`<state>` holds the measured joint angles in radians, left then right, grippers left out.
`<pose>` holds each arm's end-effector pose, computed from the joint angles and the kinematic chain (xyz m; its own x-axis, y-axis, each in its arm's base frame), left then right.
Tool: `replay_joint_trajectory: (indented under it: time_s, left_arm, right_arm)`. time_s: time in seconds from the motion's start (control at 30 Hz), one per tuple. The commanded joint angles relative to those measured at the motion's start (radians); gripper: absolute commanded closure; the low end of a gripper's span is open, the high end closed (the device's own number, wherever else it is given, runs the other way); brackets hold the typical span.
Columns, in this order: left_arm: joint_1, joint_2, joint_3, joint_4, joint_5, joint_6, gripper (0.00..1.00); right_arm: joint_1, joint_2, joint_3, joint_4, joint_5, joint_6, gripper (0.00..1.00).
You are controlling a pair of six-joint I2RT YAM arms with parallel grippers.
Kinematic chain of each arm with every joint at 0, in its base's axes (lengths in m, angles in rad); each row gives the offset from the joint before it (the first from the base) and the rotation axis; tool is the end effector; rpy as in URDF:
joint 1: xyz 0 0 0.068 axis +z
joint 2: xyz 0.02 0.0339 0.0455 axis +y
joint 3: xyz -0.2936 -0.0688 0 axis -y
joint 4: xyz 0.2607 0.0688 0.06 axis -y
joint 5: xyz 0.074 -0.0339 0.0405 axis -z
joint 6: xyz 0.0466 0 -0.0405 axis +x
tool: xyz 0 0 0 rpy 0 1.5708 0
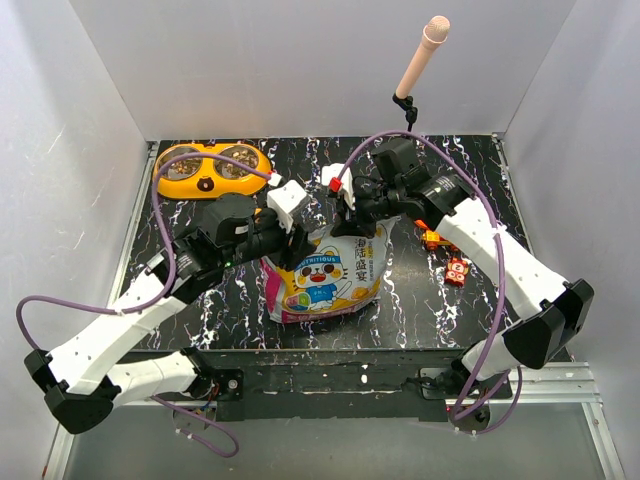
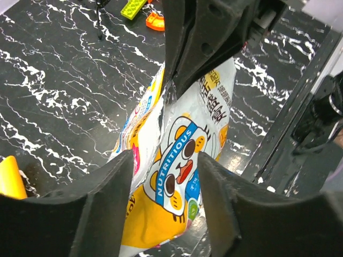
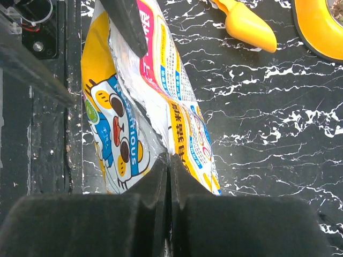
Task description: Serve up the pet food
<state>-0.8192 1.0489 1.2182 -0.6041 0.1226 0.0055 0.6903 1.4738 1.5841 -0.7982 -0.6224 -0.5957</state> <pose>0.1526 -0.1716 0.4204 -0.2832 0.3110 -0.9072 0.8024 0.5949 -0.0465 0.2375 0.2314 0.4230 0.0799 -0.5252 -0.8472 -0.9904 0.0543 -0.1271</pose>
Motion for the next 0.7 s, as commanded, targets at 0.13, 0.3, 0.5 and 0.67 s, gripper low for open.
replay_joint_trajectory:
  time_s: [0.13, 0.3, 0.5, 0.67]
  left_arm:
    - [0.011, 0.052, -0.034, 0.082, 0.014, 0.031, 0.39]
    - [0.017, 0.134, 0.0, 0.092, 0.106, 0.057, 0.78]
    - [0.022, 0.042, -0.045, 0.163, 0.15, 0.079, 1.0]
    - [0.023, 0.008, -0.08, 0.23, 0.19, 0.073, 1.0]
  right_arm:
    - [0.008, -0.076, 0.024, -0.041, 0.026, 0.011, 0.99]
    - [0.008, -0.127, -0.039, 0.034, 0.027, 0.04, 0.99]
    - [0.029, -0.122, -0.088, 0.071, -0.008, 0.02, 0.4]
    - [0.077, -0.061, -0.047, 0.126, 0.03, 0.011, 0.54]
